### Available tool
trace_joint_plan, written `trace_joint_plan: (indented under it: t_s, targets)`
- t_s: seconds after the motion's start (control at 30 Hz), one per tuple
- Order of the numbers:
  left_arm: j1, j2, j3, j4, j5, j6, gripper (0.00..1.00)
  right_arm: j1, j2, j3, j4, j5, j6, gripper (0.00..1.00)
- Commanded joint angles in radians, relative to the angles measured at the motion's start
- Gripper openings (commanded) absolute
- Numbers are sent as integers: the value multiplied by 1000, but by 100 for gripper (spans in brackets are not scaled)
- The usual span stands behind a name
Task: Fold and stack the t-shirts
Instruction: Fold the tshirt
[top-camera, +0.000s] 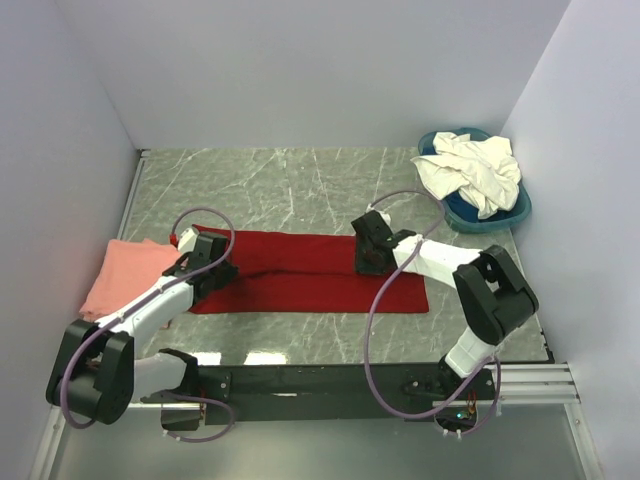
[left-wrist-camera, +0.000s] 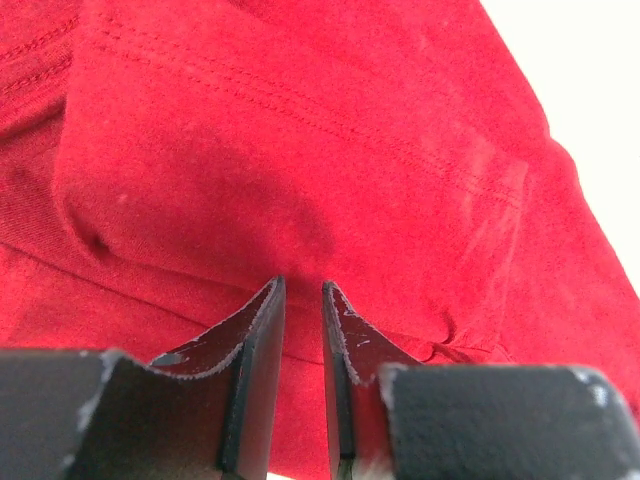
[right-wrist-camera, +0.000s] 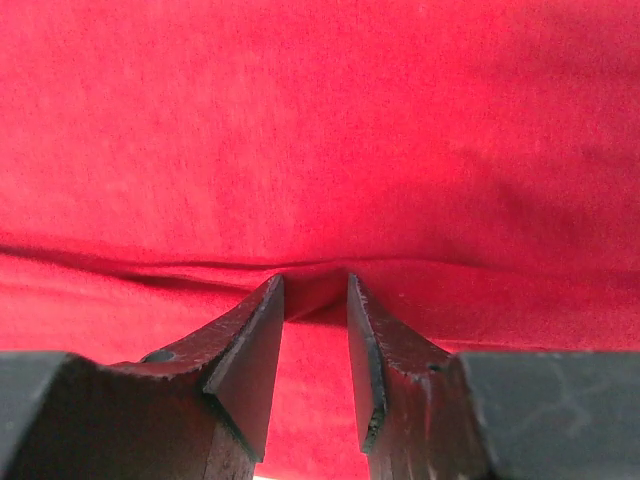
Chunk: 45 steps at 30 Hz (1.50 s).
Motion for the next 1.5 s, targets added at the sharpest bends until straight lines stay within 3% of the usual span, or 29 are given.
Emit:
trace_joint_plan:
  t_s: [0.0,0.37,0.6,0.8,1.07,1.27,1.47]
  targets:
    - [-4,-31,-19,15,-23,-10,27,20,-78,-53,12,21,-2,39]
    - [-4,-19,-10,22,-17,11,28,26,-185,-188,32,37,41,39]
    - [-2,-54,23,-8,-19,42,28,27,-346,-165,-15,46,50,39]
    - [-4,-87,47,-21,-25,-5,29,20,-300,-92,-35,116,35,39]
    - [38,21,80,-42,-13,-87,29,-23,-141,-42,-23,118,32,39]
    - [84,119,56,8,39,-122,24,-20,-157,-153,28,44,52,38]
    - [78,286,162,24,46,-114,18,6,-223,-249,61,-23,81,38]
